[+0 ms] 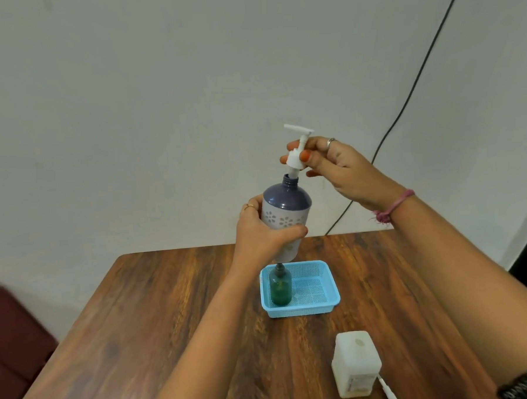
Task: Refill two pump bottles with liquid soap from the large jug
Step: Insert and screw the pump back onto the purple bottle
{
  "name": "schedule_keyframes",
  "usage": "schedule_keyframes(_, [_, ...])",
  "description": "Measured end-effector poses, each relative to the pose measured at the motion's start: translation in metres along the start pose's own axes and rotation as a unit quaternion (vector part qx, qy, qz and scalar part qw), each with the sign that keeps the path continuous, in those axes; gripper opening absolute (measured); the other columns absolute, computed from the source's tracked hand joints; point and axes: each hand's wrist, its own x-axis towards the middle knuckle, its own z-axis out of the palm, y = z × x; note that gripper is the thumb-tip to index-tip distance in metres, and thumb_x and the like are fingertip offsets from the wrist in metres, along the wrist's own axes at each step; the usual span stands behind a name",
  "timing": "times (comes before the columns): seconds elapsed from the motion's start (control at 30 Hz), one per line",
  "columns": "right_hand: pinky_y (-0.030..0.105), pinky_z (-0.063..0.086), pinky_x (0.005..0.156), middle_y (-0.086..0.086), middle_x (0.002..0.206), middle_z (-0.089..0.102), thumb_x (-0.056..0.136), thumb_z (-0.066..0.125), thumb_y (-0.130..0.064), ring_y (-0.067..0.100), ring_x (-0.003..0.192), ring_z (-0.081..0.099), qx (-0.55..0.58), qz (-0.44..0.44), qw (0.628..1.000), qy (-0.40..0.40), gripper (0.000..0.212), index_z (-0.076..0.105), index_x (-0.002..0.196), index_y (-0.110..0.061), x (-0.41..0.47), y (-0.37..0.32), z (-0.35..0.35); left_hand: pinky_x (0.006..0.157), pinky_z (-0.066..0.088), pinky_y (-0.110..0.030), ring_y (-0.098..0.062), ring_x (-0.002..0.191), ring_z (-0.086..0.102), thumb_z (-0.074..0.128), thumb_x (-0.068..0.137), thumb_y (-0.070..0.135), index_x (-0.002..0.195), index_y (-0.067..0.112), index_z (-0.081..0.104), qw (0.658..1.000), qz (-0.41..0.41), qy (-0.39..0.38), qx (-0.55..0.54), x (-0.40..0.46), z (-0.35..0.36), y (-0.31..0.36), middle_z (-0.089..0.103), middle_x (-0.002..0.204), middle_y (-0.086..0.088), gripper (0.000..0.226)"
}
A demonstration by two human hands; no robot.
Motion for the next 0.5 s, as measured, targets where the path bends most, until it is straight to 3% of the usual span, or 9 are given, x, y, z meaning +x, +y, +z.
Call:
schedule_keyframes(0.2, [0.025,0.044,0.104,0.004,0.127,0.06,0.099,0.047,-0.014,0.012,0.12,0.055,0.001,-0.002,1.0,-0.002,0.028,0.055,0.126,-0.017,-0.0022,-0.0004,-0.0013,0.075,0.057,-0.028,-0.014,0.095,0.061,0.088,0.061,0.024,0.118,0.026,0.048,1.0,-0.012,-0.005,-0.017,-0.0022,-0.0003,0.002,0.059,0.111,-0.001,0.07])
schedule_keyframes(0.5, [0.017,0.044,0.098,-0.011,0.118,0.063,0.098,0.049,-0.014,0.001,0.116,0.056,-0.024,0.001,0.999,-0.037,0.028,0.056,0.125,-0.02,-0.0057,0.001,0.0025,0.072,0.055,-0.023,-0.013,0.095,0.062,0.091,0.058,0.023,0.12,0.023,0.05,0.999,-0.008,0.007,-0.044,-0.0053,-0.0001,0.009,0.059,0.113,-0.002,0.075])
